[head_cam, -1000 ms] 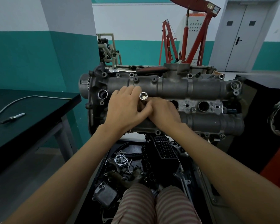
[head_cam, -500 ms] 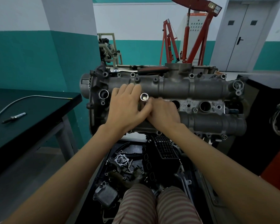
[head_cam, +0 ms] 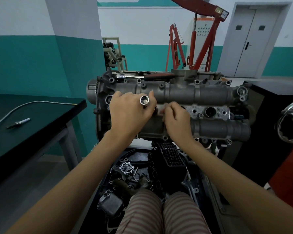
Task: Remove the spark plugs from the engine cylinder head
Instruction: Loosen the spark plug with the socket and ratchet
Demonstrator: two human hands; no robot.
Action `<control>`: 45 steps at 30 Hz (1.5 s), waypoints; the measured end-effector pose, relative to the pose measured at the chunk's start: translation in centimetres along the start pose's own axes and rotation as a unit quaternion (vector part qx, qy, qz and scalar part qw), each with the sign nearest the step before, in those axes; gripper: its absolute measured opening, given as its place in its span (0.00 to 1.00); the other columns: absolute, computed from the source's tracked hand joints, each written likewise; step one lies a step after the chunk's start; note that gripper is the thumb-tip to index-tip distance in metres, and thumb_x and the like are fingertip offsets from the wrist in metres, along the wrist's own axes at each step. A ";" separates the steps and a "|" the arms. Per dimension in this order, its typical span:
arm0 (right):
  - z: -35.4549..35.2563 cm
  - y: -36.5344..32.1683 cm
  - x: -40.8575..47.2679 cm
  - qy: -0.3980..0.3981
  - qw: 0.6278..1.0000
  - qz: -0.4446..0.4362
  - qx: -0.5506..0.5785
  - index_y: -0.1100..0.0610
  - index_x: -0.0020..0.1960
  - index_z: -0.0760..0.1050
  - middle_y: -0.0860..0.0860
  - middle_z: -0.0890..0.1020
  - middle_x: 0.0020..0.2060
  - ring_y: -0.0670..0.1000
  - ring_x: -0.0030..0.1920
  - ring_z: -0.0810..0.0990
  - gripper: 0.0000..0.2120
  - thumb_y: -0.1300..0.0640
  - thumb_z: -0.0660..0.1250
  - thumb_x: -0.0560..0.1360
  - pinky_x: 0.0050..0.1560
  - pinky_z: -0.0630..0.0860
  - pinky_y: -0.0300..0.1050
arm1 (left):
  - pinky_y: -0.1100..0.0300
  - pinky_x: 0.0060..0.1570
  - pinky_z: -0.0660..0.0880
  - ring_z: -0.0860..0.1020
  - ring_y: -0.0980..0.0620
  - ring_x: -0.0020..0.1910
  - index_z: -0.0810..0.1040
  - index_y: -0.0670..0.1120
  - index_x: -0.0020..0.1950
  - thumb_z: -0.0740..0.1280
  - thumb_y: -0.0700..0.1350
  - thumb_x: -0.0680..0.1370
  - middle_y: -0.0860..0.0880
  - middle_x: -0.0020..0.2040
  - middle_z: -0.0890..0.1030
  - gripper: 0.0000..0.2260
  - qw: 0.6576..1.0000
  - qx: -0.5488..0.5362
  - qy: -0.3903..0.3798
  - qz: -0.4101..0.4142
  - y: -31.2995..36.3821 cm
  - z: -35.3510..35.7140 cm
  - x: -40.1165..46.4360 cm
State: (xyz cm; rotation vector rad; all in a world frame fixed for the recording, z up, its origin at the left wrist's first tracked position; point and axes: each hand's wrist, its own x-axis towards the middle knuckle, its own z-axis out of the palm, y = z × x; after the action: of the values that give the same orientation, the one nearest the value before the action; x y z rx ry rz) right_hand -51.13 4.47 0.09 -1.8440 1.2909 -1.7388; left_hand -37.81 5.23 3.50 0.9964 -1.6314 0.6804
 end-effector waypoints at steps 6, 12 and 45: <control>0.1 -2.7 0.5 -0.110 0.895 0.347 0.259 0.63 0.46 0.71 0.57 0.82 0.34 0.52 0.31 0.81 0.12 0.64 0.49 0.79 0.27 0.75 0.37 | 0.59 0.34 0.57 0.65 0.49 0.21 0.69 0.44 0.23 0.62 0.43 0.77 0.49 0.20 0.69 0.21 0.996 -0.010 0.074 0.048 0.0 -2.1 0.0; -0.1 -3.3 0.9 -0.099 0.836 0.394 0.368 0.65 0.44 0.72 0.61 0.81 0.40 0.55 0.40 0.81 0.11 0.65 0.53 0.79 0.42 0.78 0.42 | 0.59 0.34 0.57 0.63 0.50 0.22 0.66 0.45 0.24 0.61 0.42 0.78 0.50 0.20 0.68 0.21 0.988 -0.031 0.126 0.083 -0.3 -3.3 0.2; 0.4 0.4 1.9 0.033 0.998 0.041 0.040 0.53 0.34 0.71 0.49 0.76 0.26 0.41 0.23 0.72 0.14 0.67 0.59 0.74 0.25 0.68 0.34 | 0.62 0.49 0.72 0.75 0.52 0.48 0.74 0.43 0.51 0.66 0.51 0.75 0.48 0.47 0.77 0.12 0.924 -0.336 -0.120 -0.134 0.3 1.4 -1.0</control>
State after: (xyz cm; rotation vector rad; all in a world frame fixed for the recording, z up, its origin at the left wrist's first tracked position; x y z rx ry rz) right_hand -51.18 2.69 0.96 -1.6783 1.2839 -1.7951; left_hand -38.70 4.47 2.18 0.7793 -1.7137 -0.2033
